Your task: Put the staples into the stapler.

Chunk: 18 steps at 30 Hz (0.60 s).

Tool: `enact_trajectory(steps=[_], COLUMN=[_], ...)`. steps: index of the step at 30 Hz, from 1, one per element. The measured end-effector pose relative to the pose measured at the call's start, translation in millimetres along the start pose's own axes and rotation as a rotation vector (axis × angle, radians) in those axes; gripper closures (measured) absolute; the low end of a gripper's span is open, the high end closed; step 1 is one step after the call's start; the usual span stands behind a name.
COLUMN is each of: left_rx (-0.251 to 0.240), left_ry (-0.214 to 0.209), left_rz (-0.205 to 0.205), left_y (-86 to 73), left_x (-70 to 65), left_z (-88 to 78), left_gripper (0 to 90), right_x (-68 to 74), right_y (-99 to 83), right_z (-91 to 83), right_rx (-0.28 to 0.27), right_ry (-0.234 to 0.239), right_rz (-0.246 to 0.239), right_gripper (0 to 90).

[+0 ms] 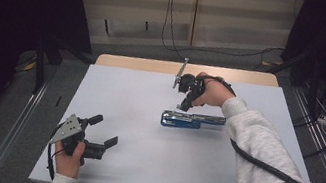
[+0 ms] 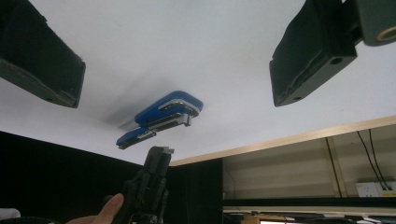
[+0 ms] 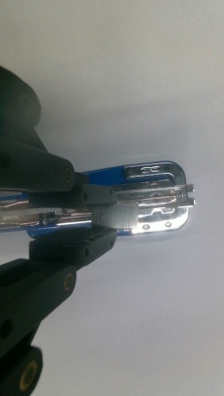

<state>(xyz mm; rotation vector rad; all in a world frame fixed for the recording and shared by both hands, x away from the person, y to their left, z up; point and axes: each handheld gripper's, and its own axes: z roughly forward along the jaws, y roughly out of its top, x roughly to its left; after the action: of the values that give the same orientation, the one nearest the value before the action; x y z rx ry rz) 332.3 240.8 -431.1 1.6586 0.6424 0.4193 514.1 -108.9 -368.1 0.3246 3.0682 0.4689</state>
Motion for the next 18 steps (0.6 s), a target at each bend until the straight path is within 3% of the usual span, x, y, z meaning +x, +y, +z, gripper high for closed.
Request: enact_trajectory(steps=[6, 18], left_rx=[0.008, 0.009], left_ry=[0.001, 0.002], left_rz=[0.009, 0.011], left_y=[0.1, 0.0], left_x=[-0.6, -0.8], left_z=[1.1, 1.3], left_gripper=[3.4, 3.4], right_x=[-0.2, -0.9], right_y=[-0.8, 4.5], right_z=[-0.2, 1.8], right_rx=[-0.009, -0.029], right_ry=[0.004, 0.004], right_rz=[0.025, 0.03], right_gripper=[78.3, 78.4])
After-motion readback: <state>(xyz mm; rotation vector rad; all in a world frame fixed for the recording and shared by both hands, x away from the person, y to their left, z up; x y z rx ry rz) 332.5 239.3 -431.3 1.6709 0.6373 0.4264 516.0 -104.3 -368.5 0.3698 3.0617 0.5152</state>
